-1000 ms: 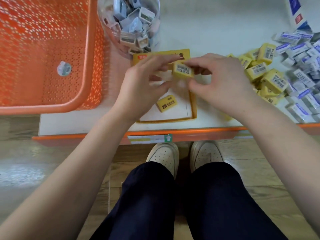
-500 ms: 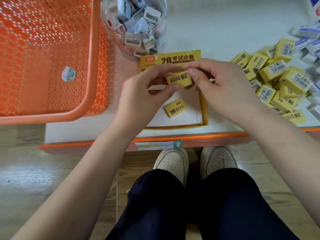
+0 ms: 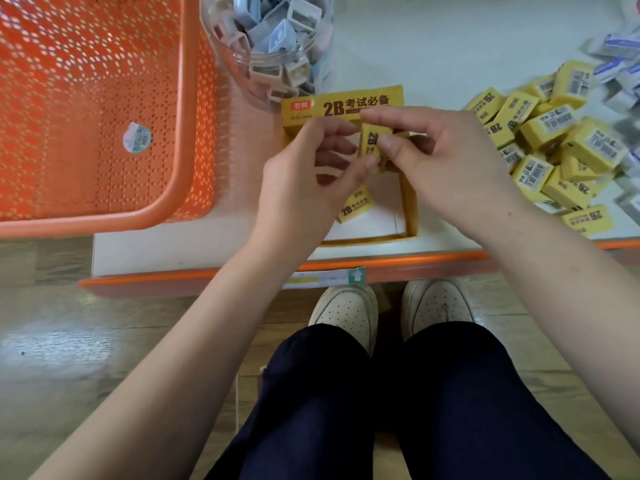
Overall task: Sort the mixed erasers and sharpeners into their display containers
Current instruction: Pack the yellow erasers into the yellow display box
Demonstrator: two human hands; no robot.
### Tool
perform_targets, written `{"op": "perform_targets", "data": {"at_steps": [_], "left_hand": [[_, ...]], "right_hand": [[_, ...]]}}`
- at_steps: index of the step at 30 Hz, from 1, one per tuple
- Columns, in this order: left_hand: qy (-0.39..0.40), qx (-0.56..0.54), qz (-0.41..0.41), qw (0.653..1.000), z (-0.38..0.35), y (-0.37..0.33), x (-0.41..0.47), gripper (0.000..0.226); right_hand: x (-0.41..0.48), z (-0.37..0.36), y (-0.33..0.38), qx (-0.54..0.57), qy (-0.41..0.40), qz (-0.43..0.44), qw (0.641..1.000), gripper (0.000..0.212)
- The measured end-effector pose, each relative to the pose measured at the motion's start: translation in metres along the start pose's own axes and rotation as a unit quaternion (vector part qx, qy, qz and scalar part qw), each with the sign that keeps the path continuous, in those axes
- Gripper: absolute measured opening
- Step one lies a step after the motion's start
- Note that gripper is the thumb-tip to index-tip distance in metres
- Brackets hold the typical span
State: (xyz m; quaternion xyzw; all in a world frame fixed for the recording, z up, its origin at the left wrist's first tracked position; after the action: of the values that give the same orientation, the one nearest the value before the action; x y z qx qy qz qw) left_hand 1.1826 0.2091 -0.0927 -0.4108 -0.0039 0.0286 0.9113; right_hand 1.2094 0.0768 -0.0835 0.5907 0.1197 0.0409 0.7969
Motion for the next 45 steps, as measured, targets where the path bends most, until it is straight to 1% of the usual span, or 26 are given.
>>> {"op": "perform_targets", "data": {"at_steps": [3, 7, 9, 11, 12, 14, 17, 19, 21, 23, 25, 27, 29, 30, 33, 38, 45], "left_hand": [[0.008, -0.035, 0.02, 0.999, 0.0, 0.005, 0.001, 0.03], [0.013, -0.039, 0.02, 0.999, 0.0, 0.007, -0.005, 0.032], [0.015, -0.047, 0.013, 0.999, 0.001, 0.006, -0.006, 0.033], [0.001, -0.069, 0.019, 0.997, 0.005, 0.007, -0.006, 0.033], [-0.009, -0.083, 0.024, 0.996, 0.009, 0.009, -0.004, 0.033], [-0.015, -0.113, 0.027, 0.993, 0.012, 0.013, -0.003, 0.033], [0.012, -0.144, 0.024, 0.989, 0.01, 0.012, -0.003, 0.035], [0.026, -0.14, 0.026, 0.989, 0.009, 0.014, -0.001, 0.036], [0.032, -0.098, 0.02, 0.994, 0.011, 0.016, 0.001, 0.039], [0.023, -0.021, 0.012, 0.999, 0.016, 0.017, 0.001, 0.042], [0.031, 0.064, 0.003, 0.997, 0.017, 0.014, -0.001, 0.044], [0.072, 0.169, -0.027, 0.983, 0.007, 0.006, -0.002, 0.049], [0.117, 0.273, -0.071, 0.952, -0.01, 0.0, -0.005, 0.051], [0.126, 0.299, -0.089, 0.942, -0.016, -0.002, -0.005, 0.048], [0.096, 0.325, -0.115, 0.934, -0.017, -0.004, -0.003, 0.035], [-0.003, 0.305, -0.106, 0.947, 0.014, 0.001, 0.011, 0.035], [-0.038, 0.325, -0.116, 0.938, 0.017, 0.008, 0.025, 0.031]], "right_hand": [[0.0, -0.001, -0.001, 0.0, 0.0, 0.003, 1.0, 0.033], [-0.004, -0.007, -0.002, -0.003, 0.01, 0.025, 1.0, 0.034], [-0.006, -0.009, -0.001, -0.019, 0.015, 0.032, 0.999, 0.026], [-0.005, -0.011, -0.001, -0.043, 0.016, 0.024, 0.999, 0.012], [-0.004, -0.011, -0.001, -0.056, 0.016, 0.026, 0.998, 0.009], [-0.007, -0.015, 0.007, -0.08, 0.03, 0.047, 0.995, 0.018], [-0.008, -0.027, 0.016, -0.151, 0.043, 0.09, 0.983, 0.036], [-0.006, -0.03, 0.018, -0.198, 0.032, 0.101, 0.975, 0.04], [-0.003, -0.027, 0.018, -0.216, 0.024, 0.104, 0.97, 0.04], [-0.001, -0.022, 0.018, -0.255, 0.017, 0.111, 0.961, 0.039], [0.002, -0.017, 0.014, -0.305, 0.014, 0.118, 0.945, 0.037], [0.005, -0.012, 0.01, -0.339, 0.009, 0.121, 0.933, 0.035], [0.007, -0.008, 0.004, -0.355, 0.006, 0.117, 0.927, 0.036], [0.008, -0.008, 0.001, -0.357, 0.004, 0.116, 0.927, 0.038], [0.007, -0.009, -0.002, -0.345, 0.007, 0.125, 0.93, 0.038], [0.011, -0.01, -0.005, -0.339, 0.017, 0.123, 0.933, 0.038], [0.025, -0.025, 0.003, -0.357, 0.045, 0.133, 0.923, 0.036]]}}
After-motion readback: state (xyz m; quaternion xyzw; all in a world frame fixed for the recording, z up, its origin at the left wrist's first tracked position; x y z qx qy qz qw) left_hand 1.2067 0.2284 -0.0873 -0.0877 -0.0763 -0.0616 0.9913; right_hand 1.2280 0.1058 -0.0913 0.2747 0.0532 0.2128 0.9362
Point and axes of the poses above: each hand's wrist, its own x-axis towards the middle knuckle, its own z-axis out of the back of the hand, y = z × x, the point moved 8 cm from there along x, towards the middle knuckle, and after that the axes turned 13 degrees about x, right-handed, at the moved point
